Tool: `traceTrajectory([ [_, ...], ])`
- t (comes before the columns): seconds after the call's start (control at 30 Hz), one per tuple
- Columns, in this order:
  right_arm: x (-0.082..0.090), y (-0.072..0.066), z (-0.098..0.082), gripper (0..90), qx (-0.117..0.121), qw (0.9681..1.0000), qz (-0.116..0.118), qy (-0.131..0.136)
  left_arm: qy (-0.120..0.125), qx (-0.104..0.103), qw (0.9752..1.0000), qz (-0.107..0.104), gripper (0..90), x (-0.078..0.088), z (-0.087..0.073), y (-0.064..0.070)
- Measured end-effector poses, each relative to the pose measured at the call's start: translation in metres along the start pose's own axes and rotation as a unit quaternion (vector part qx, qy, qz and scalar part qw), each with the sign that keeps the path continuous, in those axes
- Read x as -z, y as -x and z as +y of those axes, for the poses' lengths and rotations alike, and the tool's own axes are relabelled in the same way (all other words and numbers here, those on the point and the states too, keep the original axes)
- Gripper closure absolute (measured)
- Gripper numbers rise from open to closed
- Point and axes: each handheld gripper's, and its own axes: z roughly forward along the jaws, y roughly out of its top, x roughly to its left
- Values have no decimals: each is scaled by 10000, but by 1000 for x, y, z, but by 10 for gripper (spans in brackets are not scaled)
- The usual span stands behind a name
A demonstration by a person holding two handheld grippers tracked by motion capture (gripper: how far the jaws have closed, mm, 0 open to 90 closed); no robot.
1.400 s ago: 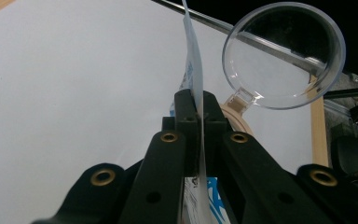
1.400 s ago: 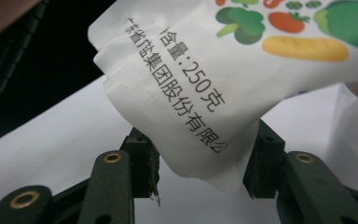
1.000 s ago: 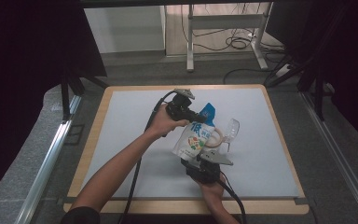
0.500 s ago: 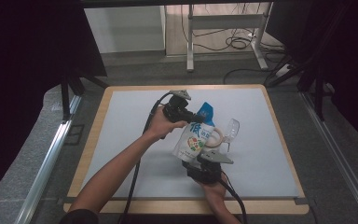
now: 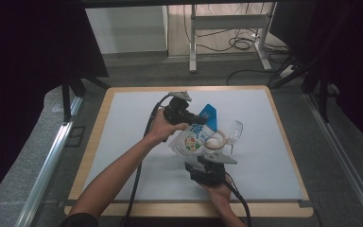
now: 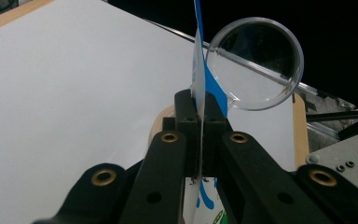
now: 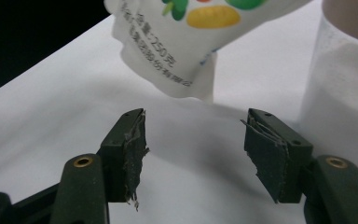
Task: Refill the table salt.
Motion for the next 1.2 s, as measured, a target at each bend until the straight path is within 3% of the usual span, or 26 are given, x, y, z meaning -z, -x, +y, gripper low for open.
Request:
traceTrajectory([
  [0.73, 24, 22, -6, 388, -131, 9996, -233, 80, 142, 103, 9997, 157, 895, 9, -7, -6],
  [1.2, 32, 29, -4, 388, -141, 9995, -261, 122, 390, 223, 9983, 373, 895, 29, -19, -14],
])
